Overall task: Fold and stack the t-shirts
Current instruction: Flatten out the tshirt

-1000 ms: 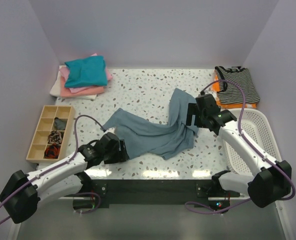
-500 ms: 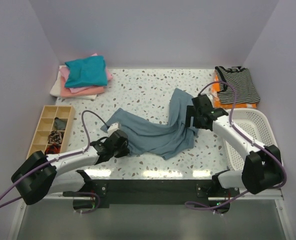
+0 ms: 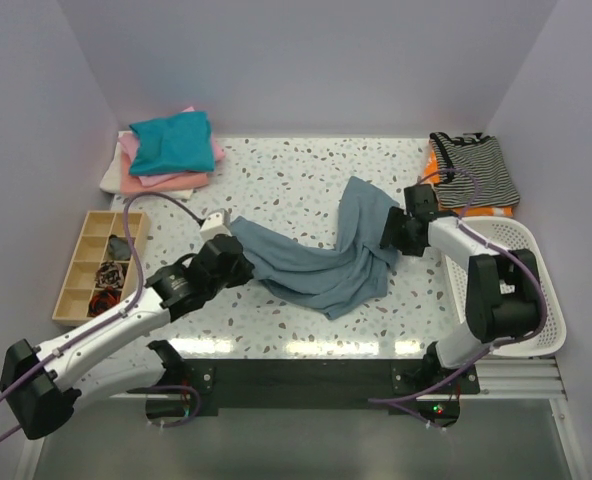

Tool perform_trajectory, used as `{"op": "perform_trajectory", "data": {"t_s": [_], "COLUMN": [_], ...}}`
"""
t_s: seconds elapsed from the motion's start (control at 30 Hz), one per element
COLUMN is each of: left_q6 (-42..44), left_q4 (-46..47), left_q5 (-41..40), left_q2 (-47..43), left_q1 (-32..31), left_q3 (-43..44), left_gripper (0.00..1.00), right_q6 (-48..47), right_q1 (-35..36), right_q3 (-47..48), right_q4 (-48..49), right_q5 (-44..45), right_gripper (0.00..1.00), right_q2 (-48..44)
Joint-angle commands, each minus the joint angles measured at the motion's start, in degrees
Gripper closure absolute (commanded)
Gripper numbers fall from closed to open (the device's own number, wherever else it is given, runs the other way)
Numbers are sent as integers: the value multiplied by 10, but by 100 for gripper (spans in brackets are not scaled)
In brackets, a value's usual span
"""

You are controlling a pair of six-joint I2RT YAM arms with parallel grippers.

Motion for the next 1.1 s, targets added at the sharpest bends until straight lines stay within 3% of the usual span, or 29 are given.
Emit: {"op": "perform_trajectory", "data": {"t_s": [0.0, 0.07, 0.1, 0.13, 0.4, 0.57, 0.8, 0.97, 1.07], "left_q6": [17, 16, 17, 17, 54, 90, 150, 182, 193], "left_q4": [-57, -63, -68, -72, -111, -158, -204, -201, -209], "left_q5": [-37, -41, -43, -45, -92, -141, -177, -120, -60], "left_q2": [-25, -32, -34, -35, -37, -43, -81, -118, -128], "left_q1": [-2, -2, -1, -2, -2, -1, -2, -2, -1], "left_q3": [35, 43, 45, 49, 116, 227, 383, 474, 520], "left_gripper": [100, 100, 100, 100, 100, 100, 100, 100, 100], "right_q6": [18, 17, 16, 15, -22, -53, -74, -63, -79], "right_q1": [-11, -14, -13, -14, -14, -14, -13, -14, -13], "right_q3": [2, -1, -9, -11, 8, 76, 249, 365, 509], "right_q4": [53, 60, 63, 64, 22, -56, -151, -219, -291], "right_q5": [-75, -86, -86, -81, -94, -113, -132, -150, -155], "right_gripper": [55, 76, 98, 100, 100, 100, 100, 100, 100], "right_q2": [8, 5, 0, -19, -159, -243, -339, -397, -415]}}
